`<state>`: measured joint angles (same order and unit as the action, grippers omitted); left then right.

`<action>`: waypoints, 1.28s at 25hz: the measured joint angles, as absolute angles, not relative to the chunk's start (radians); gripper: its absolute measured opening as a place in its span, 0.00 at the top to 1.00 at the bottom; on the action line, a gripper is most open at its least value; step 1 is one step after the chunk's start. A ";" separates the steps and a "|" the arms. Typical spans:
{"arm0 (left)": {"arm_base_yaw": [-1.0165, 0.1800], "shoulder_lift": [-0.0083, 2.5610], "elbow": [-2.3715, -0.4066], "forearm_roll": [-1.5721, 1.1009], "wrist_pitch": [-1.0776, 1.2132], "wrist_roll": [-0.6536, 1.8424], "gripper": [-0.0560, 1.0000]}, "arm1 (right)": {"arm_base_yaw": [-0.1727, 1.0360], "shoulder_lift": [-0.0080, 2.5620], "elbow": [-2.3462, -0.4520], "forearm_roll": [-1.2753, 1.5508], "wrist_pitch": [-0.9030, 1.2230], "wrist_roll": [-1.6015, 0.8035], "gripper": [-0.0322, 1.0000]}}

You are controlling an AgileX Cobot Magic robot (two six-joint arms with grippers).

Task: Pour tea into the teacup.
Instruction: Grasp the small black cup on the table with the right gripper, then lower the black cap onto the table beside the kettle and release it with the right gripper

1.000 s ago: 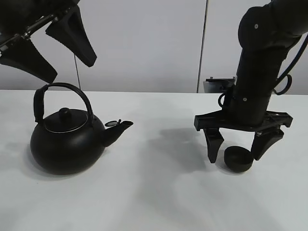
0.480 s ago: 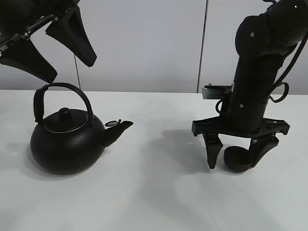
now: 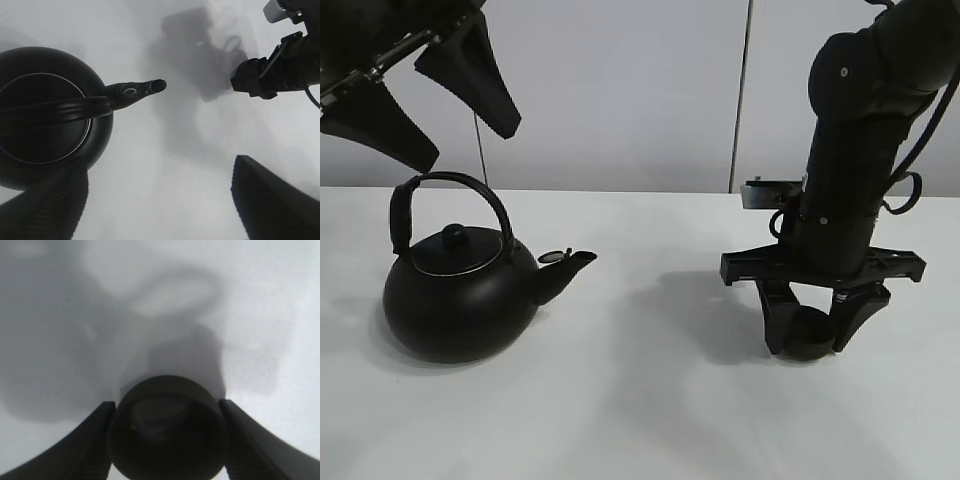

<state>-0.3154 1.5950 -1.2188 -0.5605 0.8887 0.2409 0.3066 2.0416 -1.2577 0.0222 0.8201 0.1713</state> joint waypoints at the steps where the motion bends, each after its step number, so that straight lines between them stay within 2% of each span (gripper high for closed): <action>1: -0.315 1.595 -1.219 -0.561 0.889 0.241 0.41 | 0.307 2.042 -1.258 0.022 0.820 0.171 0.58; 19: -0.315 1.595 -1.219 -0.561 0.889 0.241 0.41 | 0.307 1.993 -1.262 0.030 0.865 0.183 0.58; 32: -0.315 1.595 -1.219 -0.561 0.889 0.241 0.41 | 0.310 1.992 -1.410 0.174 0.993 0.167 0.58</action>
<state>-0.3154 1.5950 -1.2188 -0.5605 0.8887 0.2409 0.3097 1.9922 -1.4102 0.1738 0.9926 0.1672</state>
